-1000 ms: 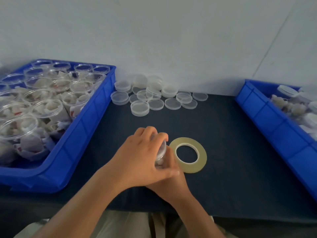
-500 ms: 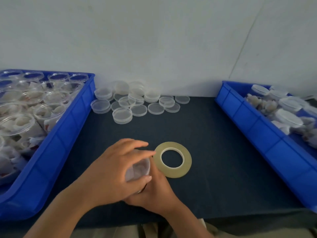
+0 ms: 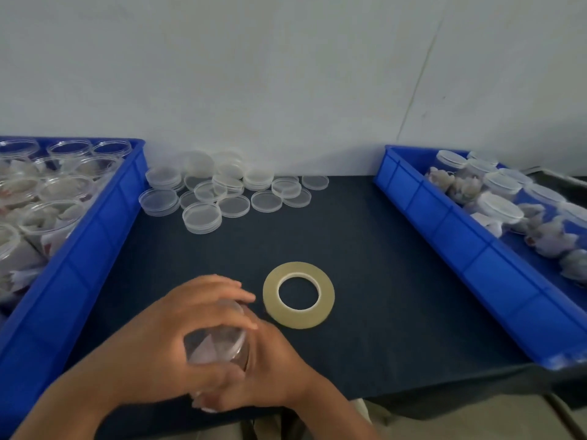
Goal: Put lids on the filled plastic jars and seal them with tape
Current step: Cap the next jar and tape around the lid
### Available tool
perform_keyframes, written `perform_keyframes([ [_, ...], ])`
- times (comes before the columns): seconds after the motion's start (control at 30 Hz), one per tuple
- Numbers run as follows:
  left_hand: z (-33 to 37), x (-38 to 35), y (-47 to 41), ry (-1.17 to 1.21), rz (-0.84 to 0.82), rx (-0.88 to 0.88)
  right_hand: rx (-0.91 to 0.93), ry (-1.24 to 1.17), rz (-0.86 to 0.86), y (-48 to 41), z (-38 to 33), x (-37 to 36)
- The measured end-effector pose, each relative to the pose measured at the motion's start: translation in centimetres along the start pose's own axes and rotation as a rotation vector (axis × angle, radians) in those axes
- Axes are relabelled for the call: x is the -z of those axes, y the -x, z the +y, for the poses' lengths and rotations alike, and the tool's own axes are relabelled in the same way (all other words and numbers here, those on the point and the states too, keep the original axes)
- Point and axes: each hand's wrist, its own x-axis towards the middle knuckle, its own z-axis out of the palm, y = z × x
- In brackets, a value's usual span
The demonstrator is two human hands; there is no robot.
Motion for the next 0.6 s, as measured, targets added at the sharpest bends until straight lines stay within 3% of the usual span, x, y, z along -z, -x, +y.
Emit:
perform_keyframes([
  [0.13, -1.8, 1.2, 1.1, 0.085, 0.232, 0.145, -0.058, -0.108, 0.236, 0.1, 0.3, 0.4],
  [0.23, -0.7, 0.7, 1.2, 0.279, 0.220, 0.287, -0.048, 0.054, 0.294, -0.1, 0.0, -0.1],
  [0.37, 4.2, -4.3, -1.4, -0.052, 0.332, 0.455, 0.015, 0.401, 0.270, -0.1, -0.9, -0.8],
  [0.47, 5.8, -5.8, -3.1, -0.261, 0.418, 0.521, 0.013, 0.287, 0.246, 0.2, -1.1, -0.2],
  [0.6, 4.8, -4.8, -3.4, -0.278, 0.477, 0.393, 0.026, 0.168, 0.240, 0.3, -0.4, 0.3],
])
